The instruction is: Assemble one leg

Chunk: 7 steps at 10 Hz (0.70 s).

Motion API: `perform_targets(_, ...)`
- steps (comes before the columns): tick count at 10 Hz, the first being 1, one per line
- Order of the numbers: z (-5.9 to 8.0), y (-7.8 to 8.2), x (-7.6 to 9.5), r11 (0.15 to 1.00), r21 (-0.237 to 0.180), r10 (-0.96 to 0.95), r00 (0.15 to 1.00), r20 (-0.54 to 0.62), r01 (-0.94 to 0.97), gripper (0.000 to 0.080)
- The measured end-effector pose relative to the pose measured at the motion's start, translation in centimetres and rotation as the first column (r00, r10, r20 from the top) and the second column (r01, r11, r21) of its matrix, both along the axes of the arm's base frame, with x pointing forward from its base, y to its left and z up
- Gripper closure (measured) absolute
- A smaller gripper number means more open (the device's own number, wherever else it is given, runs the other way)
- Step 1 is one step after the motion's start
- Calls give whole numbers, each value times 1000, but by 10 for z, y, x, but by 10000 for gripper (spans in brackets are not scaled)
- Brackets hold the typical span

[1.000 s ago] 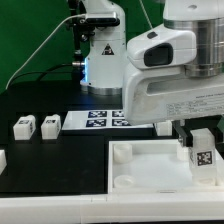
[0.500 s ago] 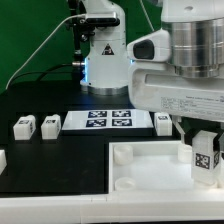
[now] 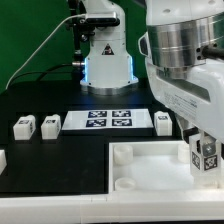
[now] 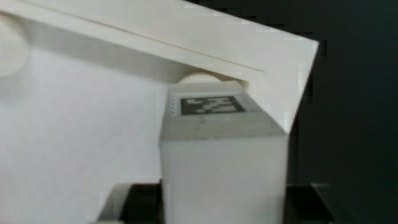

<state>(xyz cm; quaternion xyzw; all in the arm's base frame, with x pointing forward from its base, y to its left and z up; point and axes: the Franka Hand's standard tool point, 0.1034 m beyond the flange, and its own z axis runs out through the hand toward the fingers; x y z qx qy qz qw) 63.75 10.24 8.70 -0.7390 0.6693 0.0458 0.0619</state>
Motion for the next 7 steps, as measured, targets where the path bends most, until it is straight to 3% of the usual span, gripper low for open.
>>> perform_targets(1, 0, 2, -2, 998, 1, -70, 998, -4, 70, 508)
perform_targets(3, 0, 2, -2, 1000, 2, -9, 1000, 5, 9, 508)
perform_targets(4, 0, 1, -2, 995, -4, 100, 995, 18, -100, 453)
perform_targets(5, -1, -1, -2, 936, -14, 353, 934, 49, -352, 263)
perform_targets(6, -3, 3, 0, 848, -32, 530, 846, 63, -529, 263)
perform_targets(7, -6, 12, 0, 729, -52, 684, 725, 78, -682, 173)
